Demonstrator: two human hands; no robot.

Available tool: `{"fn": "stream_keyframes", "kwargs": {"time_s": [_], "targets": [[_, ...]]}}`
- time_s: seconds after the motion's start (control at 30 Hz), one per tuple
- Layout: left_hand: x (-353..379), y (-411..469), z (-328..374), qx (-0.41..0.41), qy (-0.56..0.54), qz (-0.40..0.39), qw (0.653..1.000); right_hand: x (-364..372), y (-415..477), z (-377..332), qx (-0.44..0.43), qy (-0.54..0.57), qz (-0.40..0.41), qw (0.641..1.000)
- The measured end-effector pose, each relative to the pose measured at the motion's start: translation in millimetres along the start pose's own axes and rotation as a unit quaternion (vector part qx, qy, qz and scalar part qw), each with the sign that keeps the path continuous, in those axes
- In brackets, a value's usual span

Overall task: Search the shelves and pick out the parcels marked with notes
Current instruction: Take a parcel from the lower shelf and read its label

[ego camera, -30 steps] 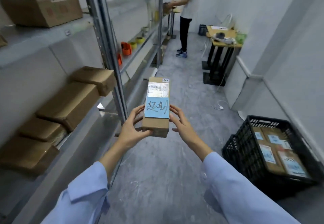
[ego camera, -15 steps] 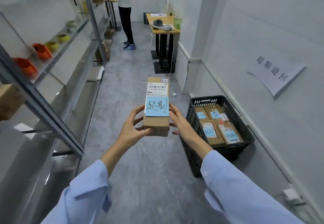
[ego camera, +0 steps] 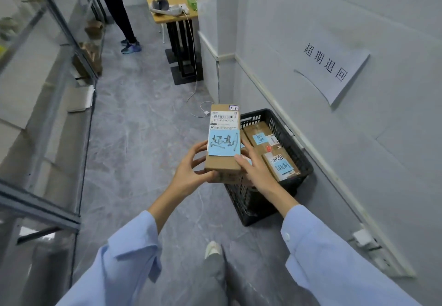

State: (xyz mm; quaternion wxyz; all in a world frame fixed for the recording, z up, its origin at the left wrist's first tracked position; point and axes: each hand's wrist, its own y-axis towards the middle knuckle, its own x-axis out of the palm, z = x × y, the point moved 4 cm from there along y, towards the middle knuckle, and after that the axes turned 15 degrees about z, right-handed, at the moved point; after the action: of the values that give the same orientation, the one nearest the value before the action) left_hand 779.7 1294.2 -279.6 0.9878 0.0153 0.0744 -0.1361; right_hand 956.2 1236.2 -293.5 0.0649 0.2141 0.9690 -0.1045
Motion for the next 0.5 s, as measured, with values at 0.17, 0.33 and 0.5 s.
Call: {"fn": "stream_keyframes", "kwargs": {"time_s": [0.17, 0.33, 0.5], "targets": [[33.4, 58.3, -18.6, 0.007, 0.048, -0.038, 0.998, -23.5, 56.5, 17.5, 0.029, 0.02, 0.013, 0.999], [61.8, 137.9, -40.9, 0.046, 0.122, -0.061, 0.99, -37.3, 141.8, 39.4, 0.047, 0.026, 0.023, 0.998], [78.0, 213.2, -65.0, 0.09, 0.237, -0.093, 0.963, -51.4, 217.8, 63.4, 0.107, 0.037, 0.031, 0.993]]}}
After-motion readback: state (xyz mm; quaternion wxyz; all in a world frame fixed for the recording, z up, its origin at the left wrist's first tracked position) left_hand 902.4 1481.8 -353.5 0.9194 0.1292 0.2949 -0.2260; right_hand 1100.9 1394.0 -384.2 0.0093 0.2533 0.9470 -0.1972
